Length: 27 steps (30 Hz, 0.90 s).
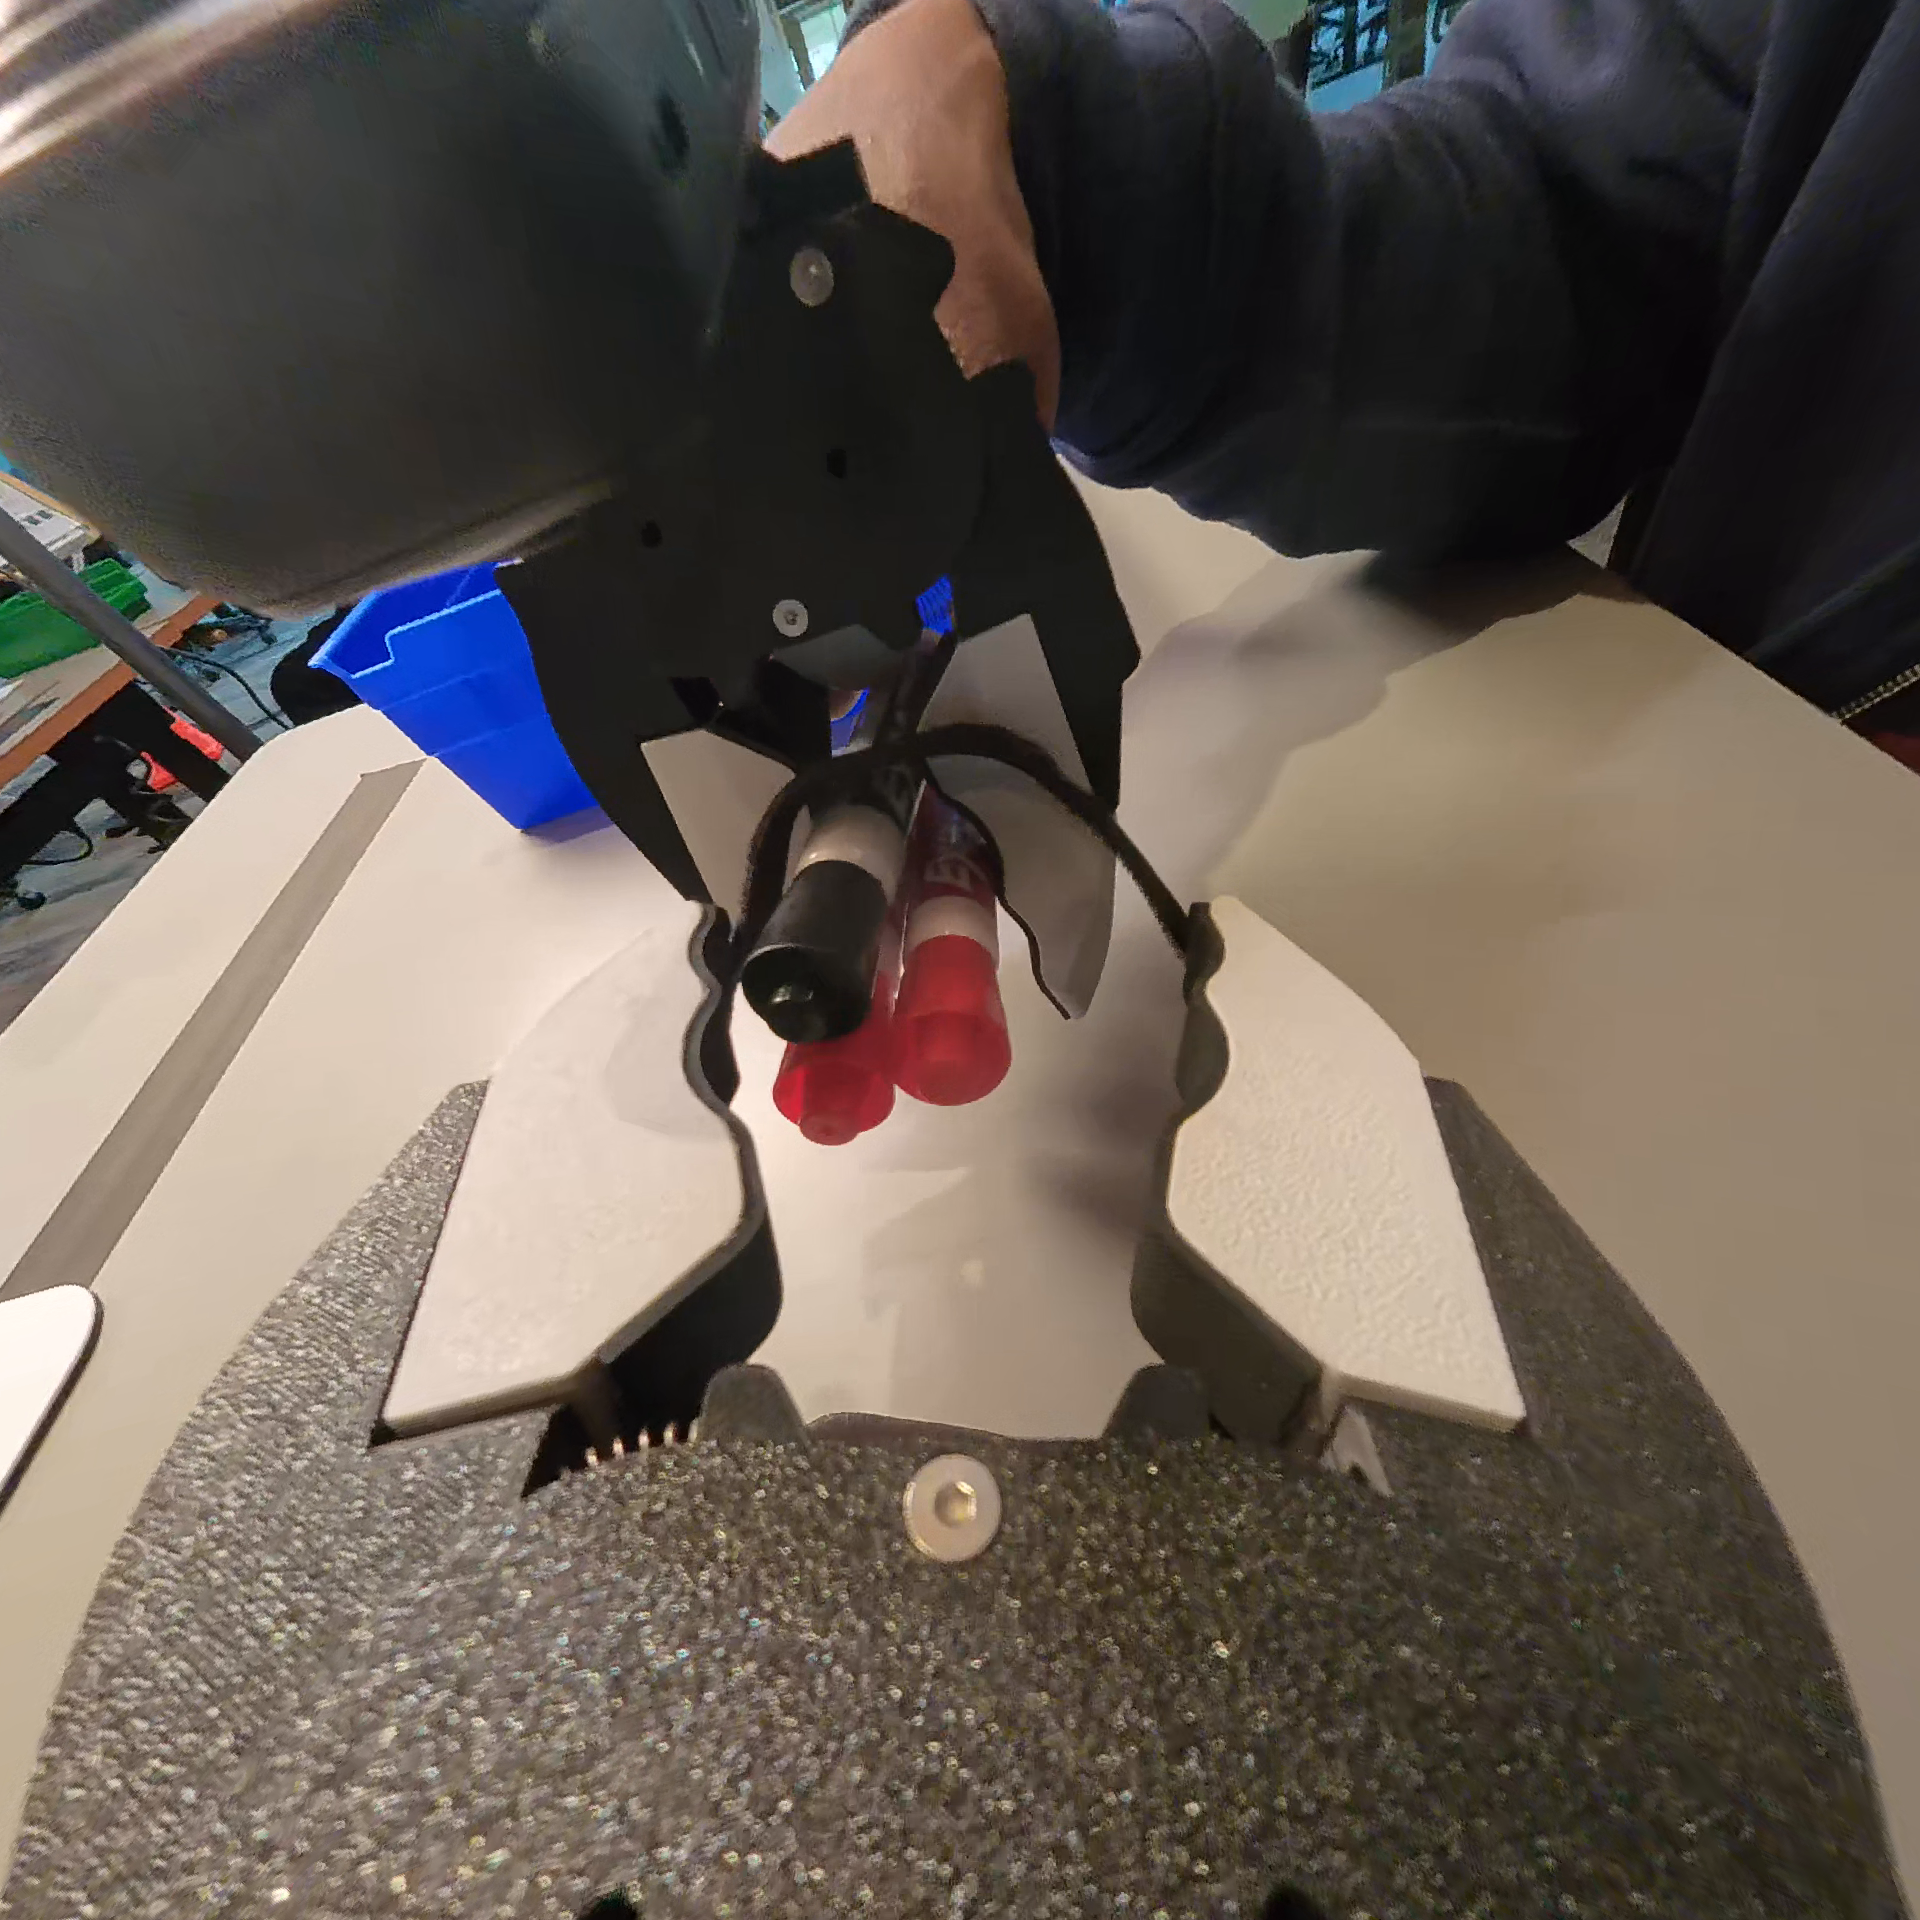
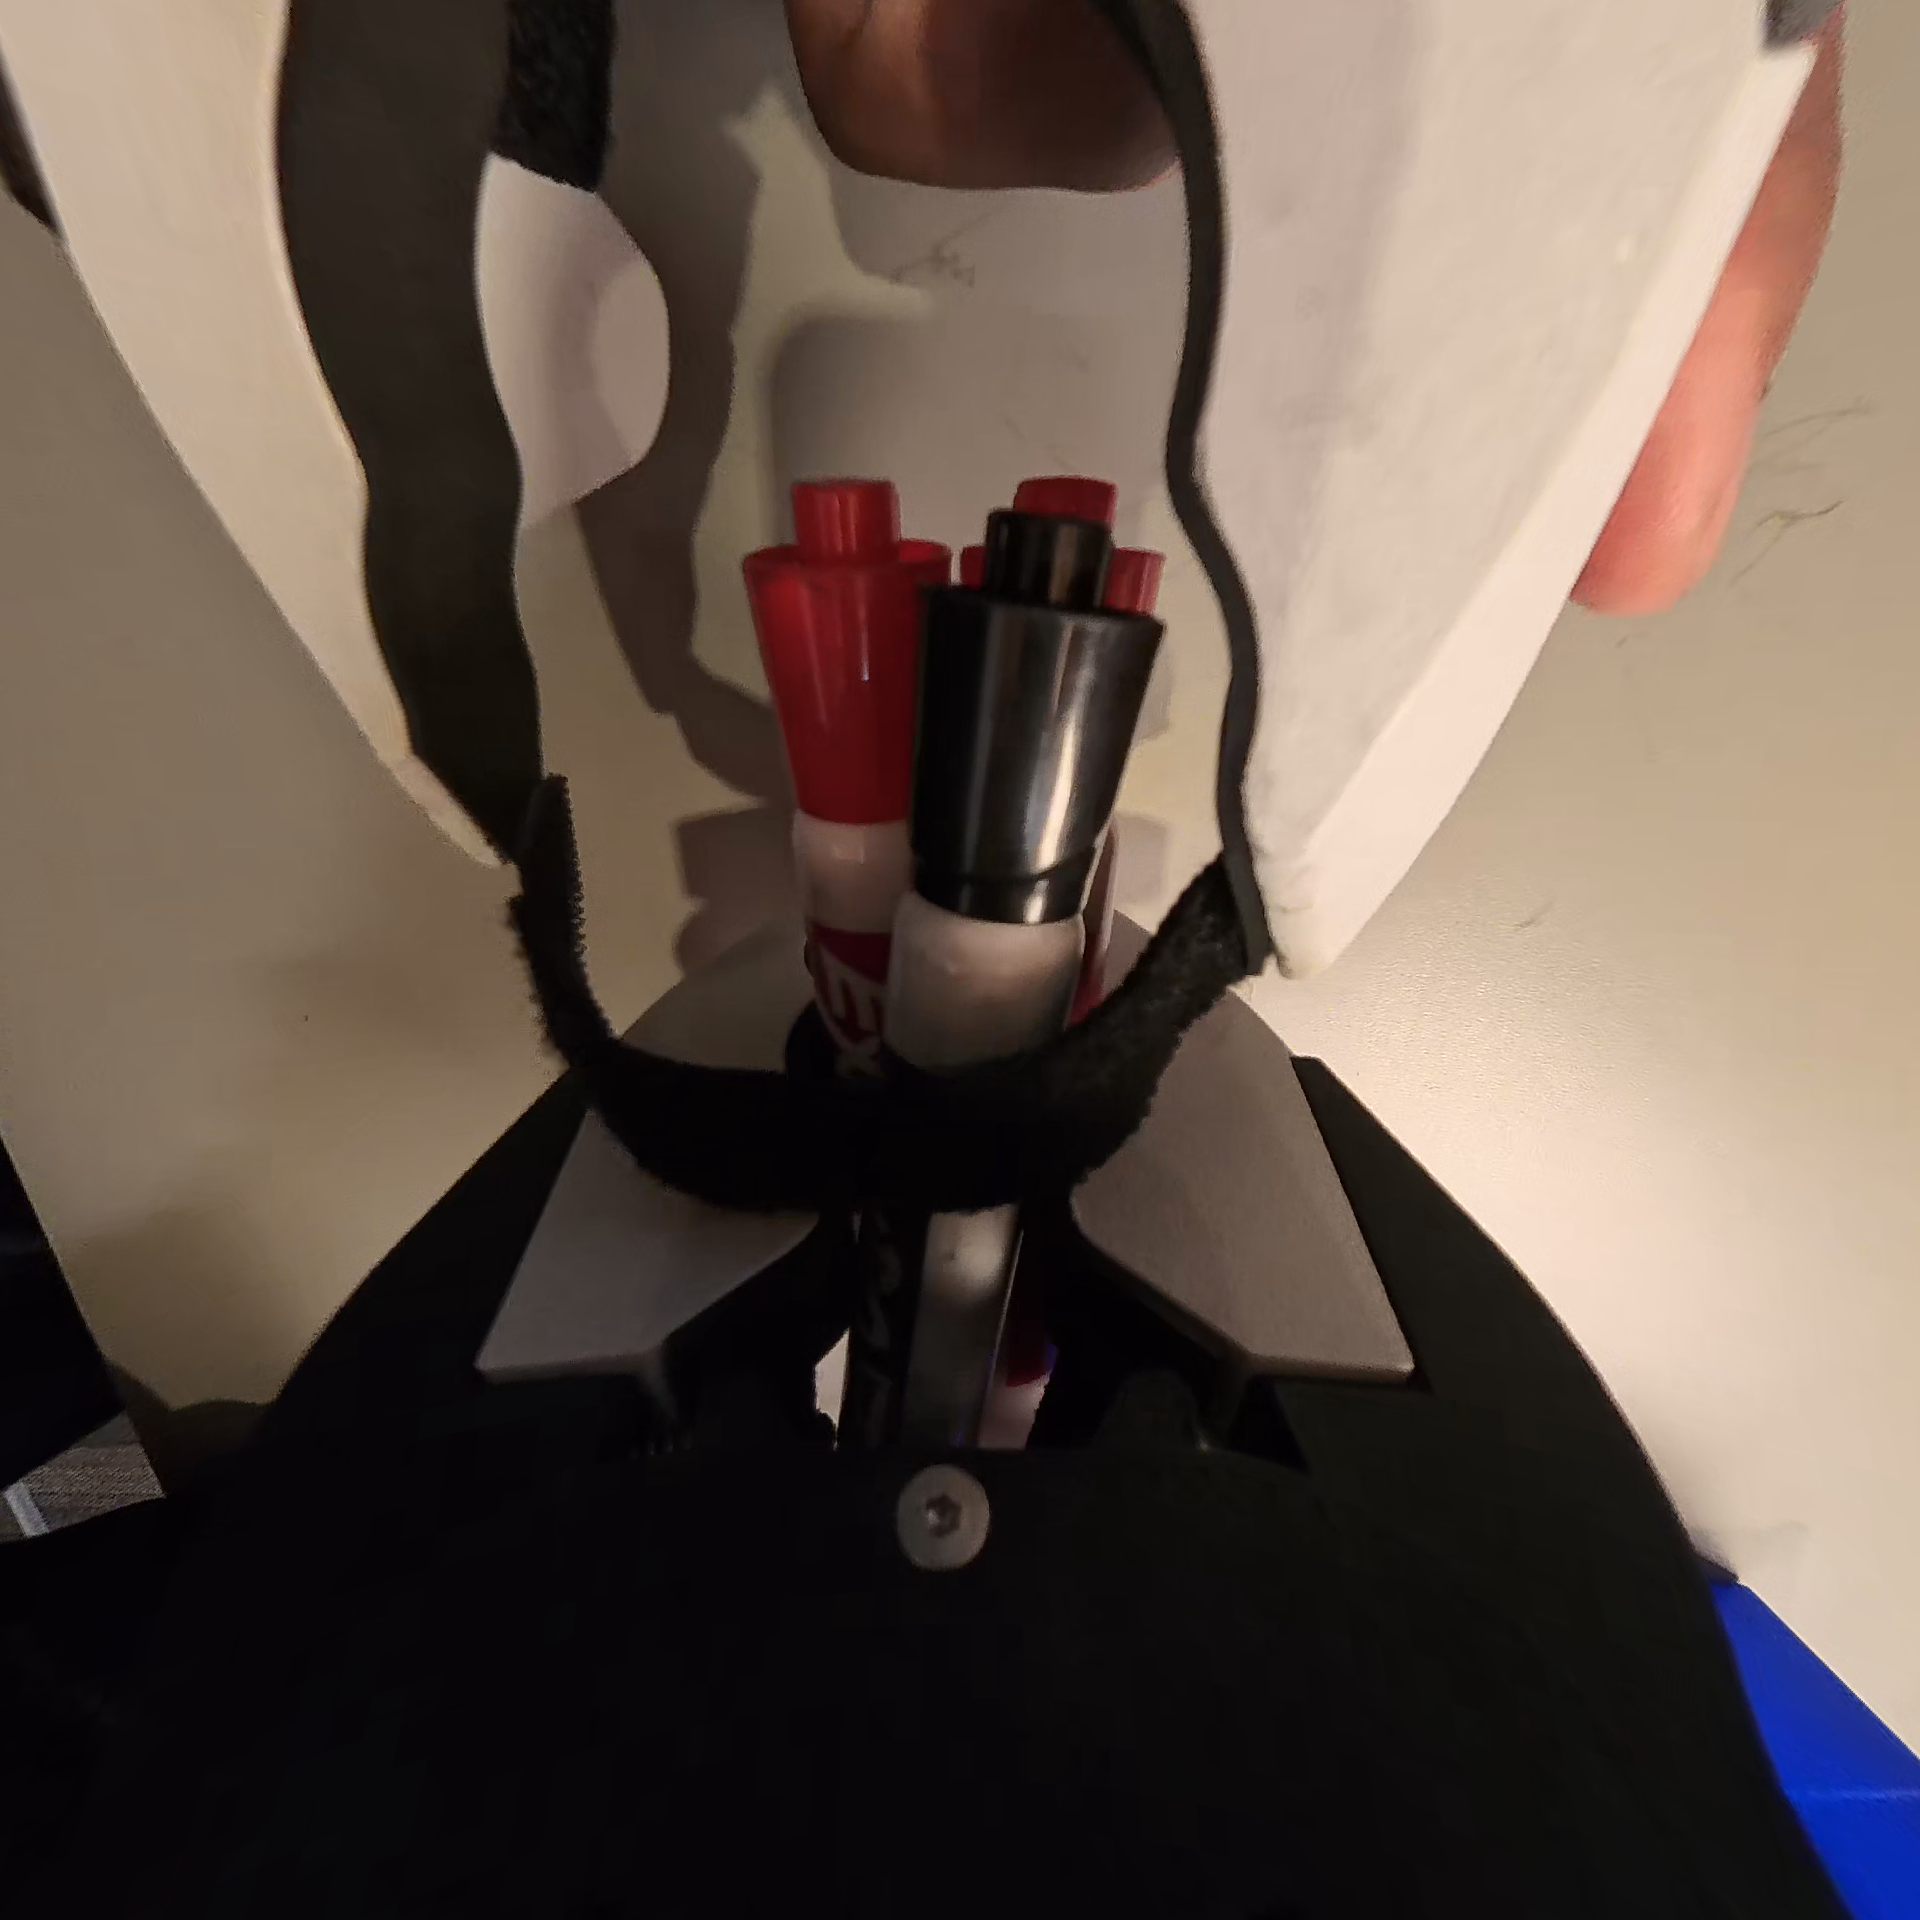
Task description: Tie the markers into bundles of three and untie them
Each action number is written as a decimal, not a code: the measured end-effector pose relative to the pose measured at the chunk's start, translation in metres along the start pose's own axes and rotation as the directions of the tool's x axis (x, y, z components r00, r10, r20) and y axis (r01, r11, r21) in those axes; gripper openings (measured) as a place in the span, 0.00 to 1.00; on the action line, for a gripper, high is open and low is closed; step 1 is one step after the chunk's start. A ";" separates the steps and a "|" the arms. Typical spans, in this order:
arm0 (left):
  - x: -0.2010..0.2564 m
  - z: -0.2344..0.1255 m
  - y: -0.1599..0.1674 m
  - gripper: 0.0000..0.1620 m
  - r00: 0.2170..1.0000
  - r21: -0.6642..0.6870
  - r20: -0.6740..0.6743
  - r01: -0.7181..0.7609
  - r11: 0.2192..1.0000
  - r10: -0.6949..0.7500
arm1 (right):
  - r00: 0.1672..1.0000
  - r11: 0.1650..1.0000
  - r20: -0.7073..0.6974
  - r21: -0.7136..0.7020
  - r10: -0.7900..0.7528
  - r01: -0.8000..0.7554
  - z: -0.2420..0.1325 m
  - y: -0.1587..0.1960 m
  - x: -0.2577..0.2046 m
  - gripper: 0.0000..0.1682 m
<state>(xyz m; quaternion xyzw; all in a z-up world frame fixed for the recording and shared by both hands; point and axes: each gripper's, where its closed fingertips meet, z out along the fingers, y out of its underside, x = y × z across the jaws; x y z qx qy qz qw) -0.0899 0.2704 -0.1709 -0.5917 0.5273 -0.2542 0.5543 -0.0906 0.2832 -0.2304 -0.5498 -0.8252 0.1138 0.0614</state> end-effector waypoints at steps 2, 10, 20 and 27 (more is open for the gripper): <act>0.001 0.000 0.000 0.52 1.000 0.000 -0.005 -0.015 1.000 0.015 | 1.000 1.000 -0.002 0.003 0.001 -0.001 -0.001 0.000 0.000 0.24; 0.004 0.003 -0.001 0.58 0.999 -0.001 -0.031 -0.025 1.000 0.025 | 1.000 1.000 -0.003 0.003 0.000 0.000 -0.001 -0.001 0.000 0.24; -0.001 -0.002 -0.009 0.58 1.000 0.047 -0.013 0.003 0.999 -0.002 | 1.000 1.000 -0.004 0.006 0.001 -0.001 -0.001 -0.001 0.001 0.24; -0.003 -0.002 -0.013 0.57 1.000 0.061 0.006 0.022 0.998 -0.022 | 1.000 1.000 0.006 0.006 0.003 -0.003 0.000 -0.001 0.000 0.24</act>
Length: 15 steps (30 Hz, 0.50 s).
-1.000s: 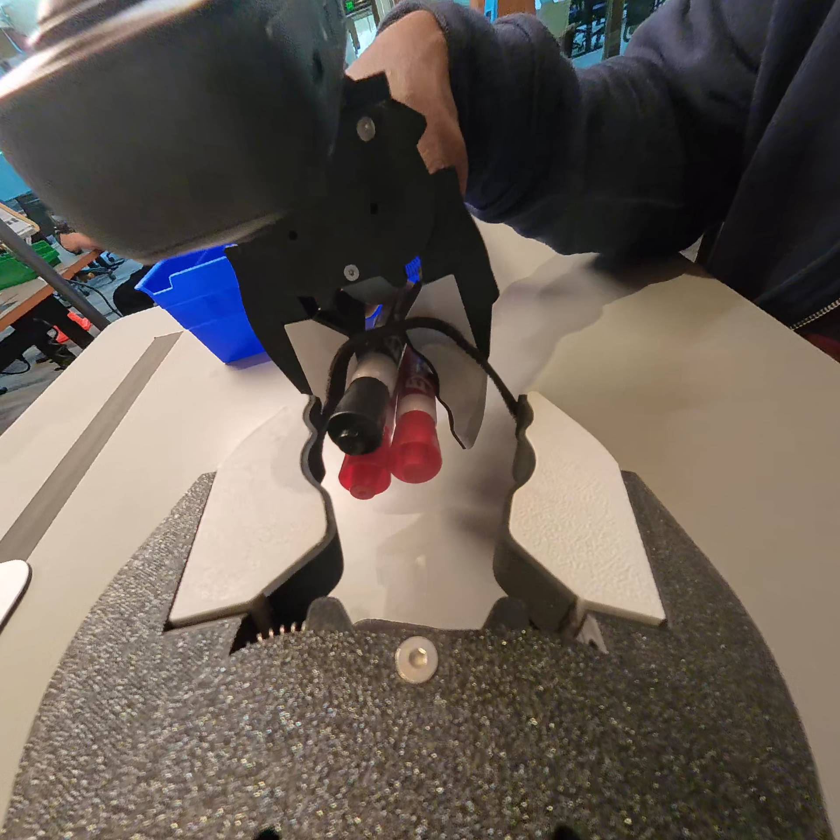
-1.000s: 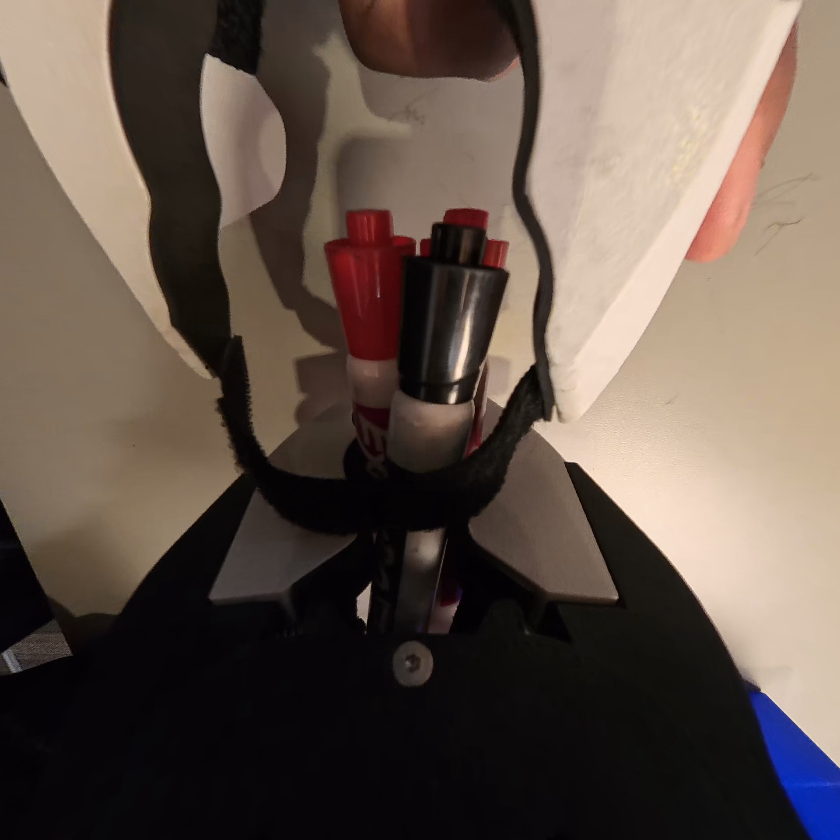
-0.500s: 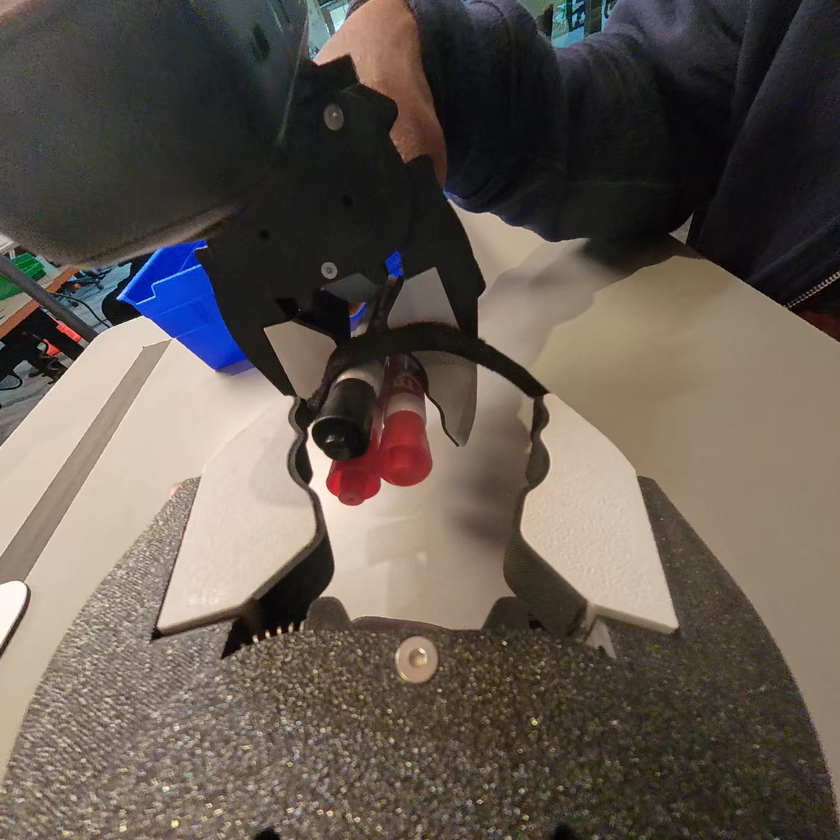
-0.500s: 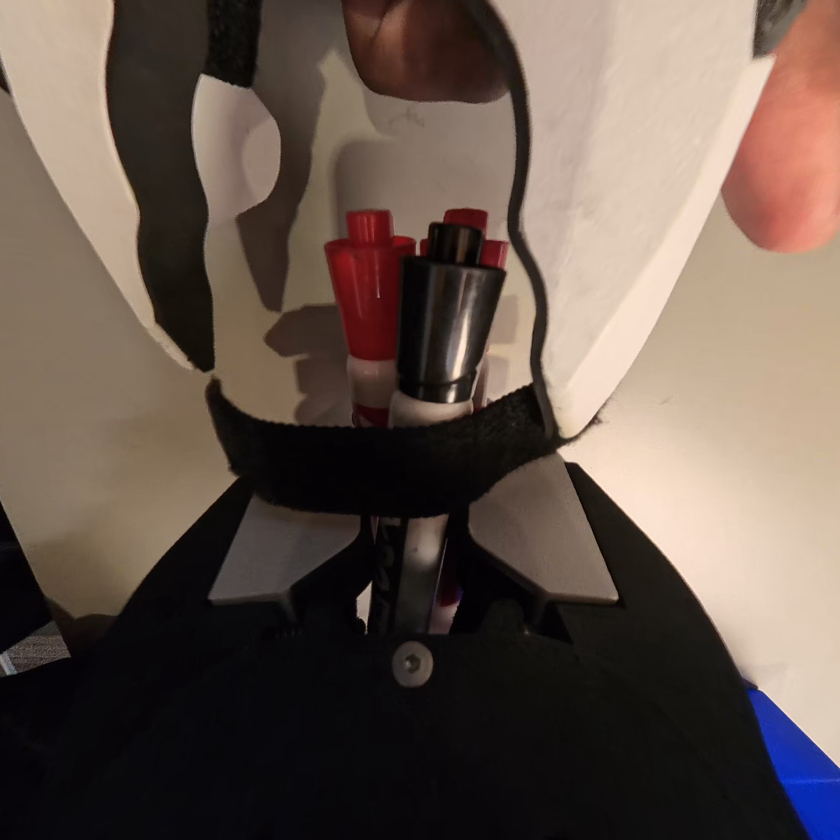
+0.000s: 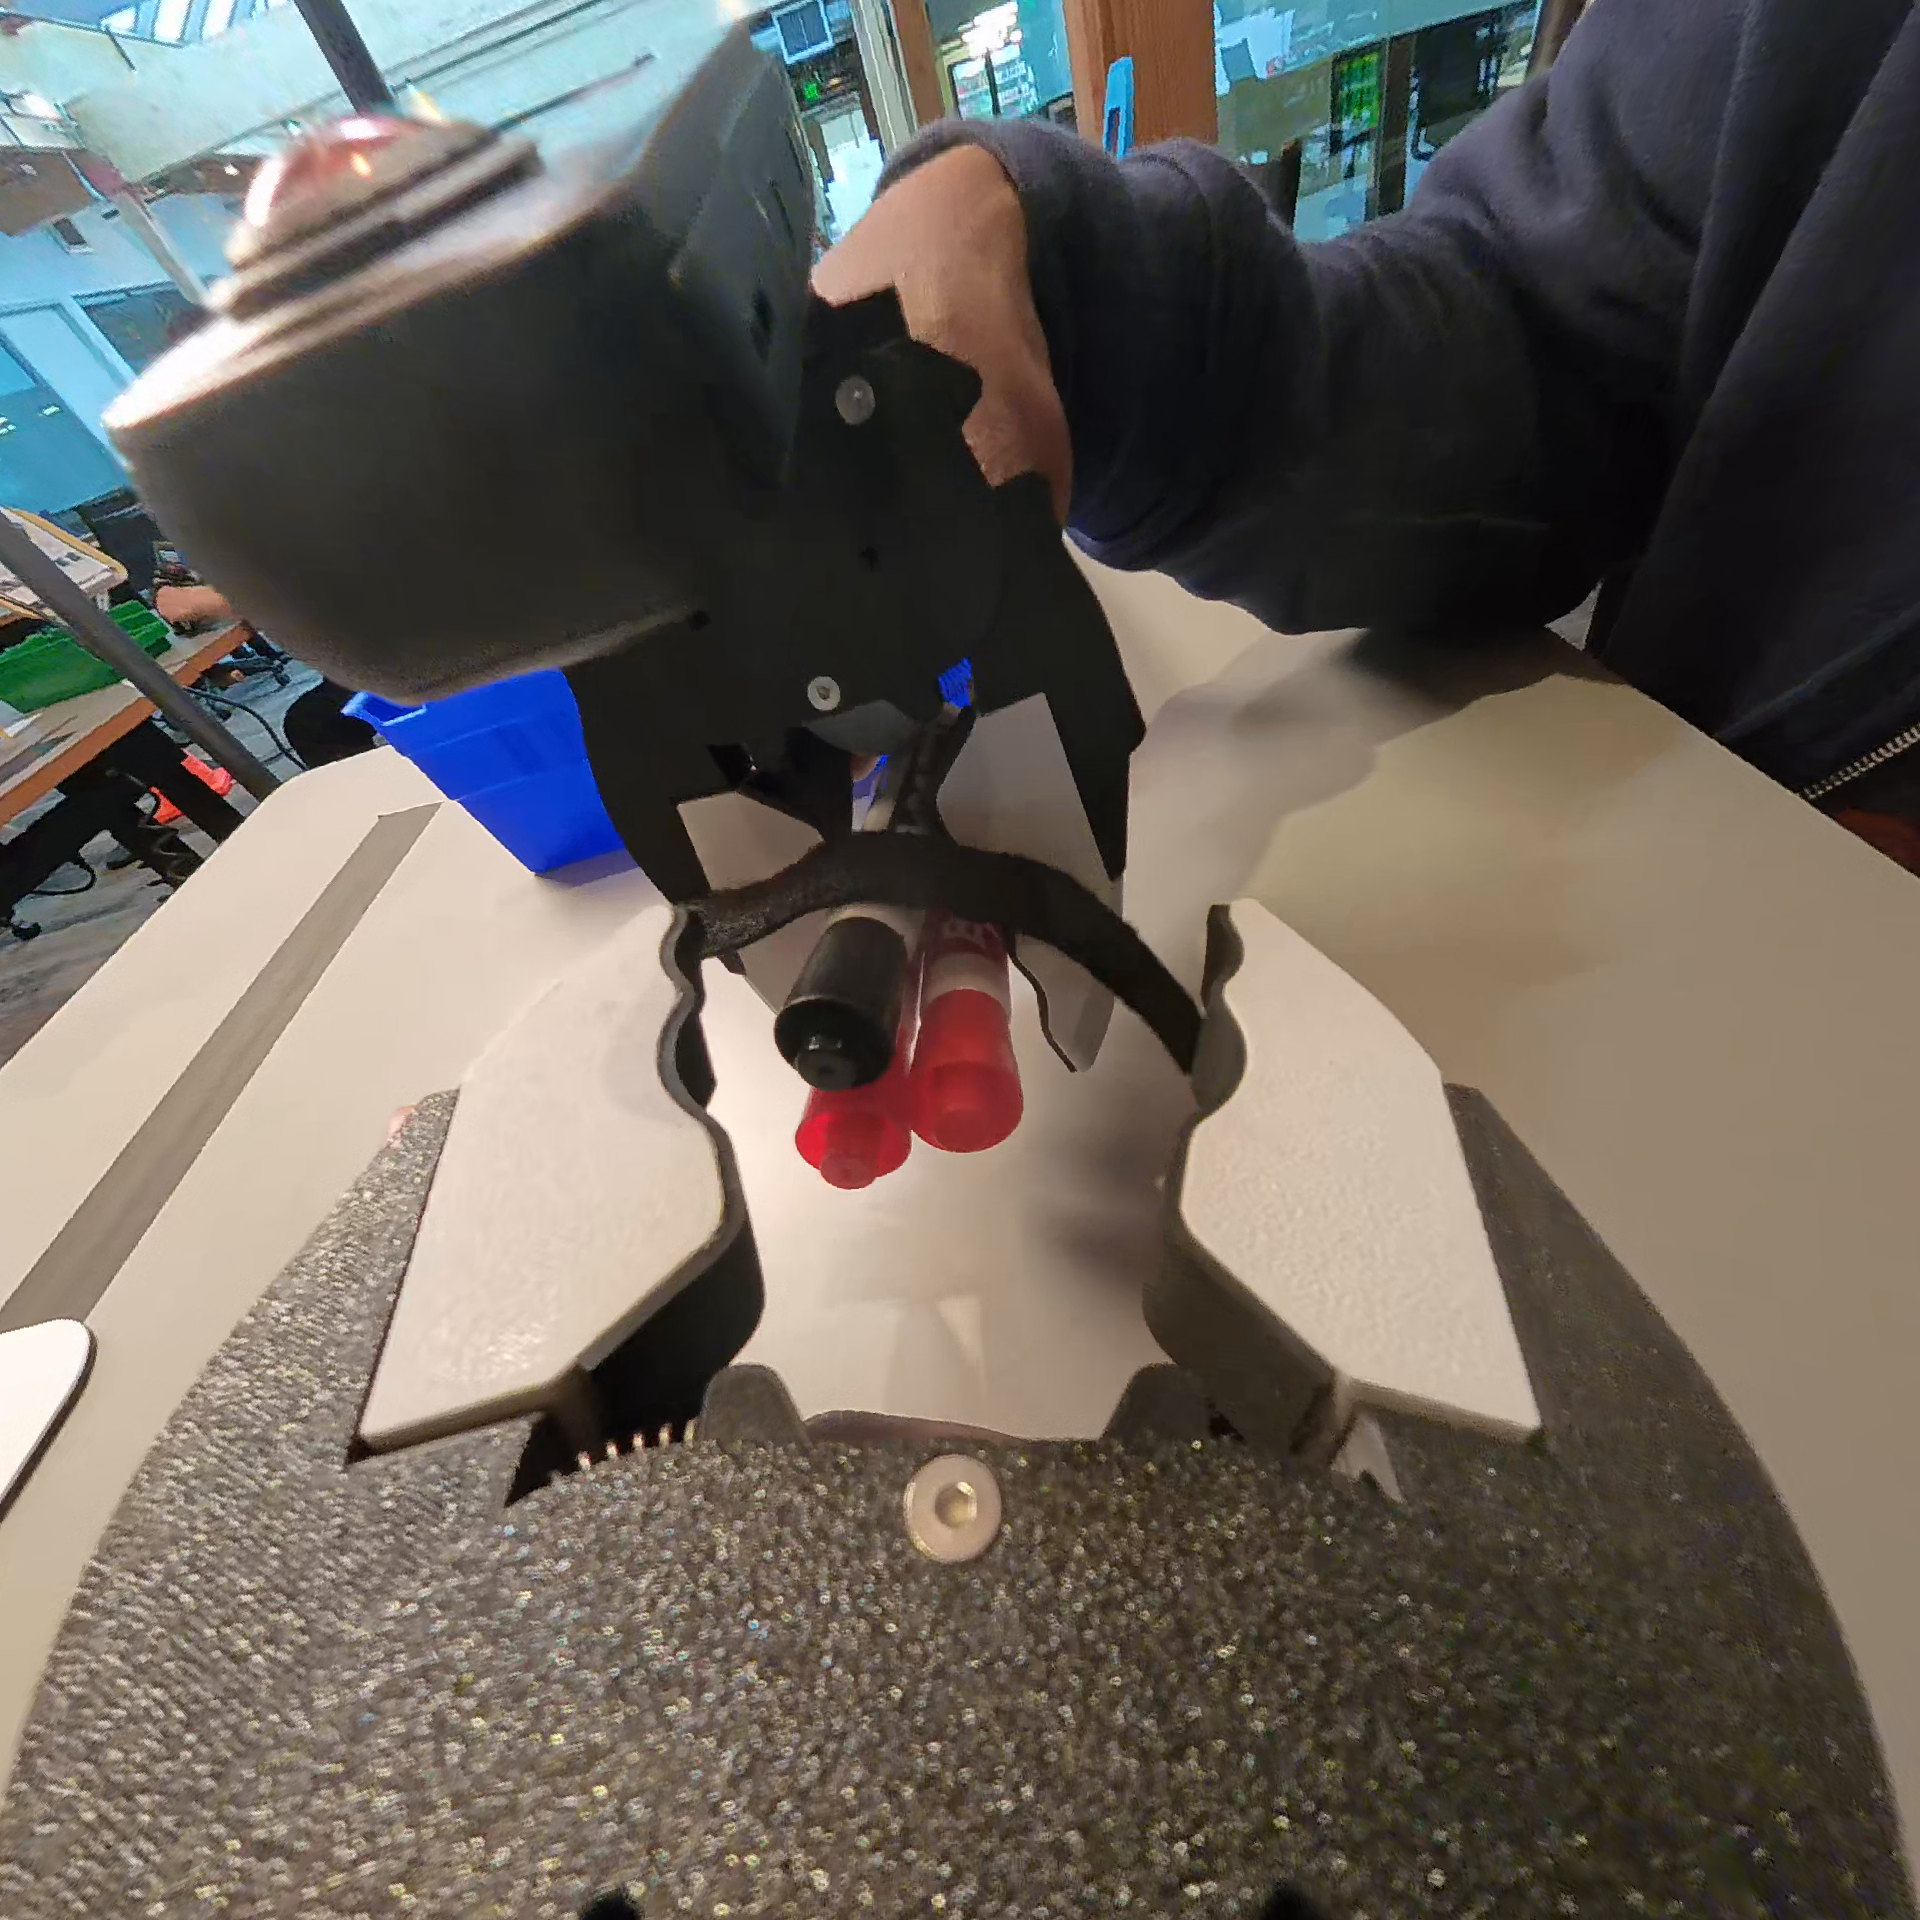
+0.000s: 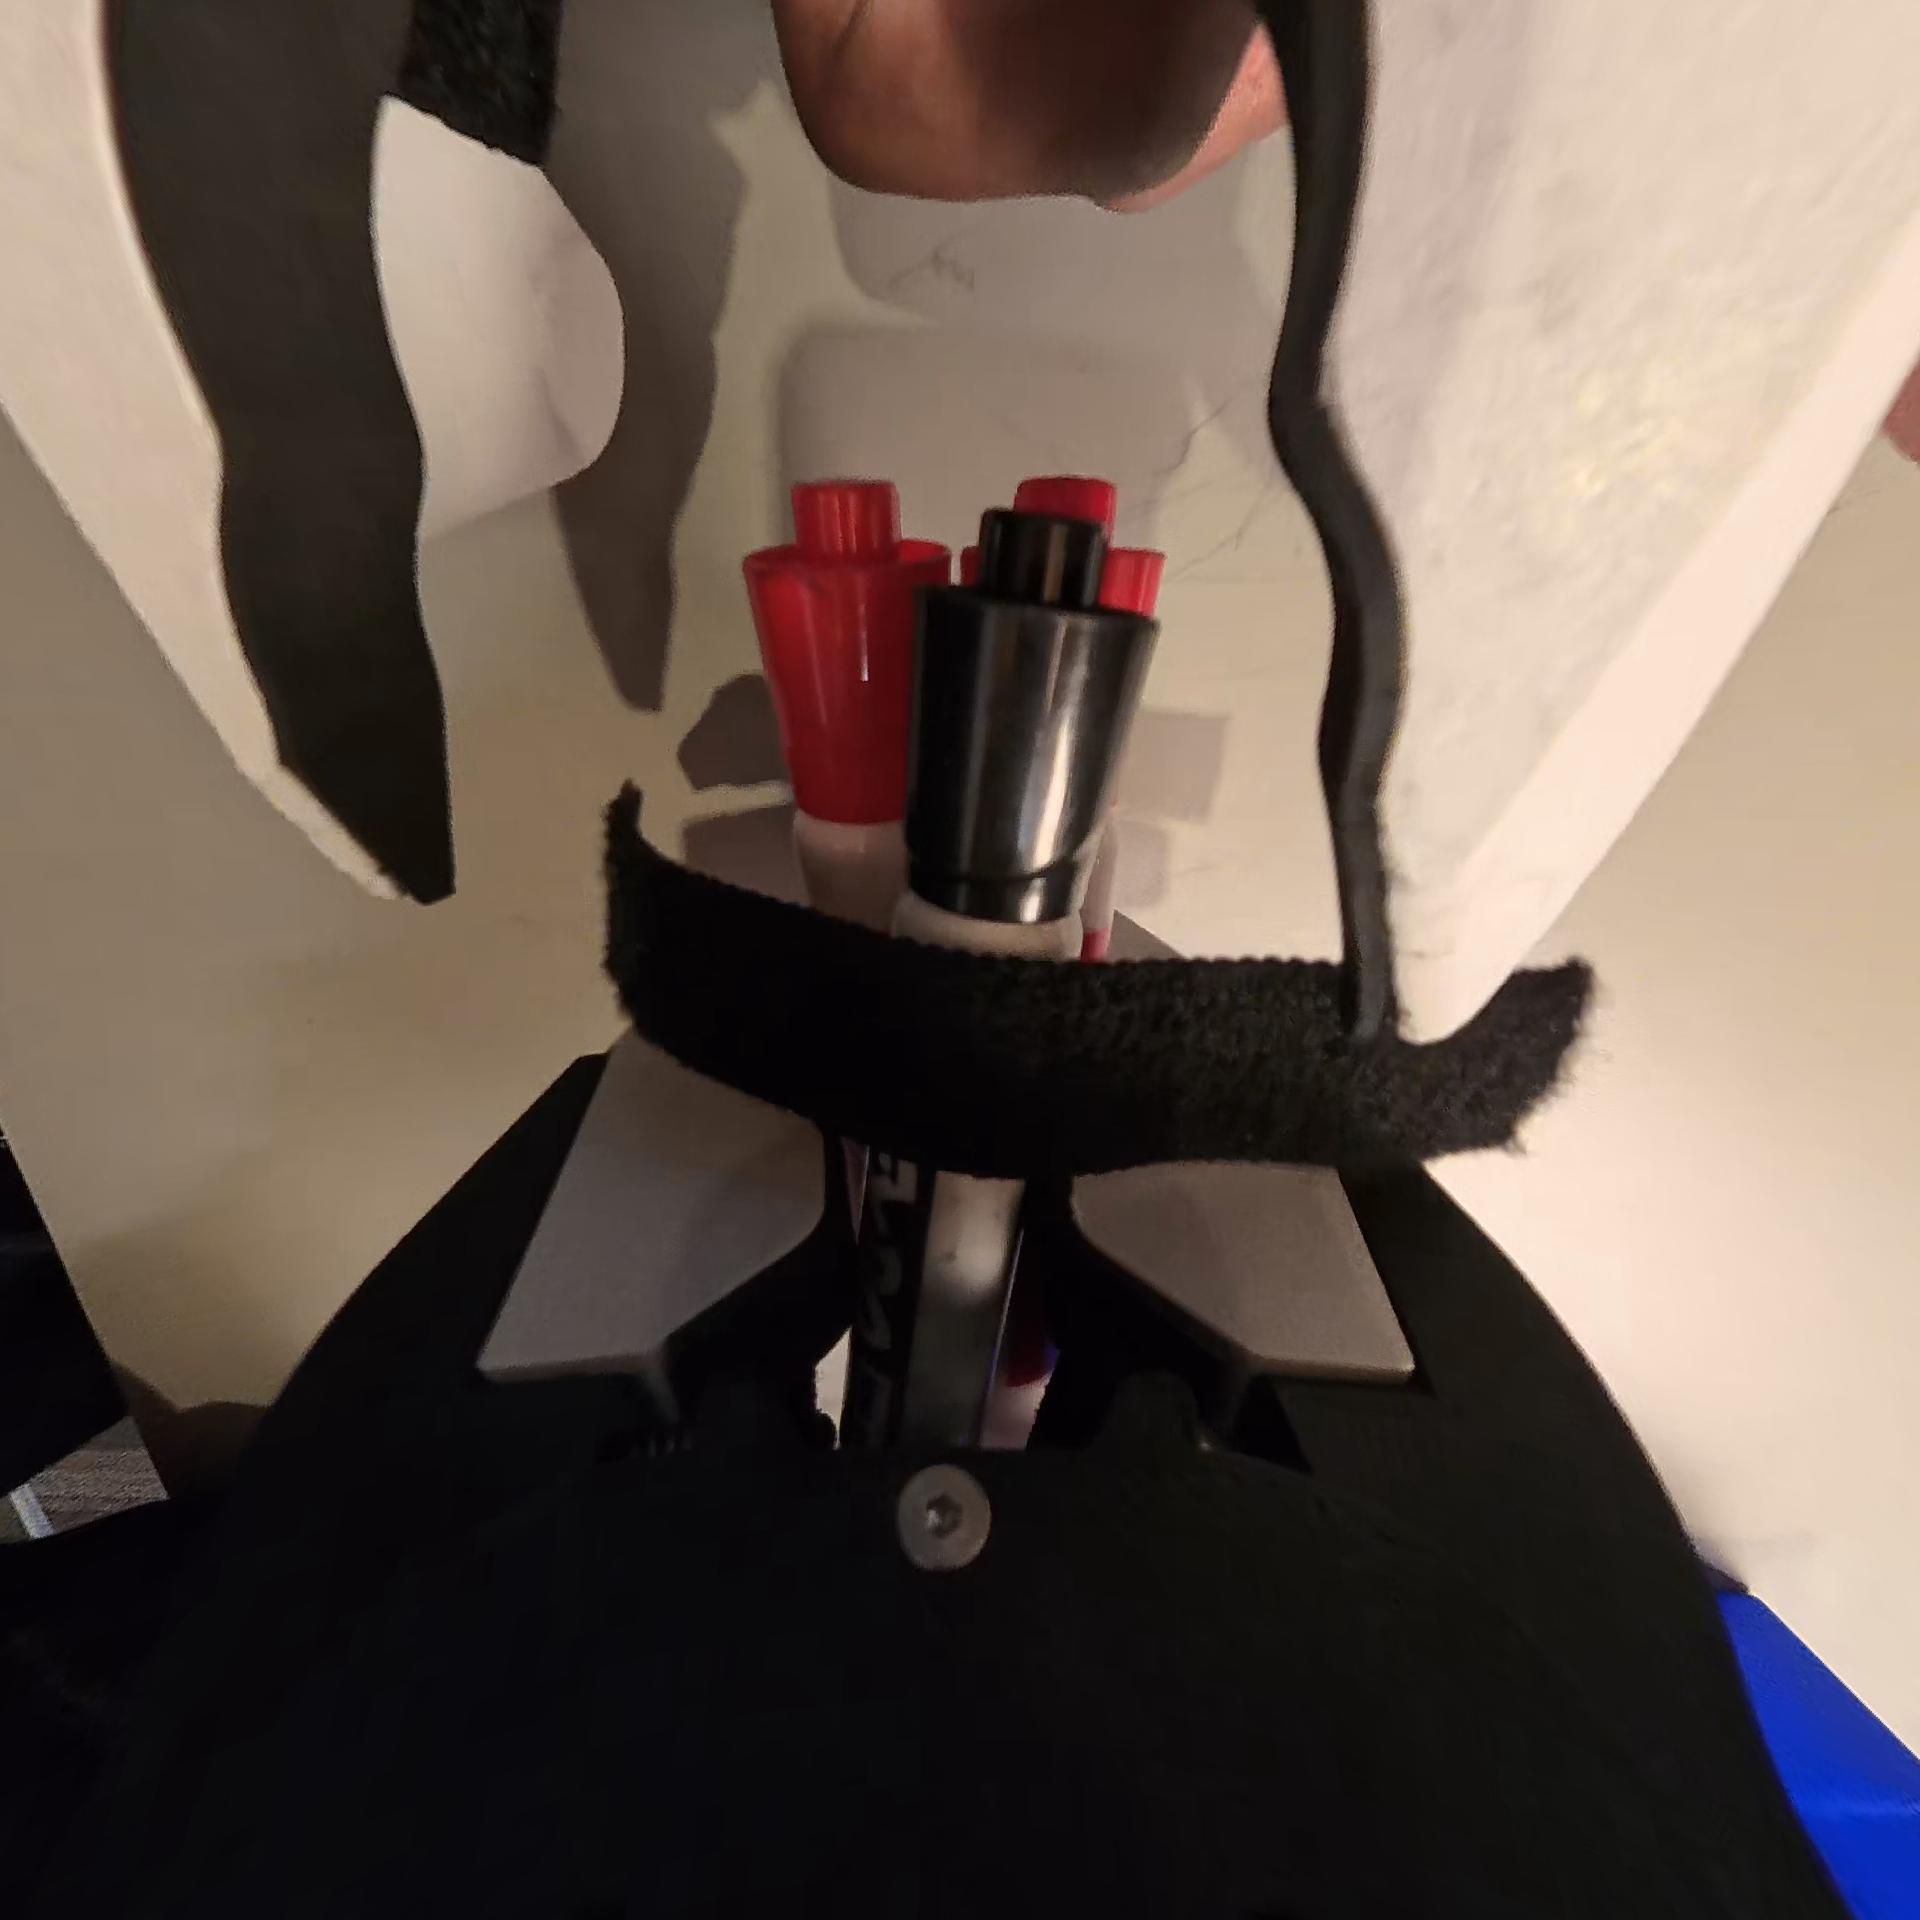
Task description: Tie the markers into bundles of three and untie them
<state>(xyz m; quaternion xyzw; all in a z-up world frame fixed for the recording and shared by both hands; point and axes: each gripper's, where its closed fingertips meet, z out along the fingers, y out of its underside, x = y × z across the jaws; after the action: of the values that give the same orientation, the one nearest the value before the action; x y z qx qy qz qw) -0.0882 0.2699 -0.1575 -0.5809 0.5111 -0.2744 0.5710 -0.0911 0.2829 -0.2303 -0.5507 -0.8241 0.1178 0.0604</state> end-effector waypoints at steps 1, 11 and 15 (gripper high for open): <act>0.000 0.000 -0.002 0.57 1.000 0.010 0.003 0.004 1.000 -0.004 | 1.000 1.000 0.000 0.000 0.001 -0.001 0.000 0.000 0.000 0.24; -0.005 0.007 -0.002 0.40 0.983 -0.006 0.102 -0.153 0.988 0.152 | 1.000 1.000 0.016 0.005 -0.002 0.002 0.001 -0.002 -0.003 0.25; -0.003 0.011 0.004 0.39 0.966 -0.062 0.110 -0.231 0.971 0.236 | 1.000 1.000 0.017 0.000 -0.005 0.005 0.002 -0.001 -0.003 0.25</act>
<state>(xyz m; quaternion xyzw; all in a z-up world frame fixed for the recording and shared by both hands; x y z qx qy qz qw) -0.0806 0.2777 -0.1623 -0.5453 0.5484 -0.1586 0.6138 -0.0914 0.2794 -0.2323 -0.5478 -0.8258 0.1223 0.0539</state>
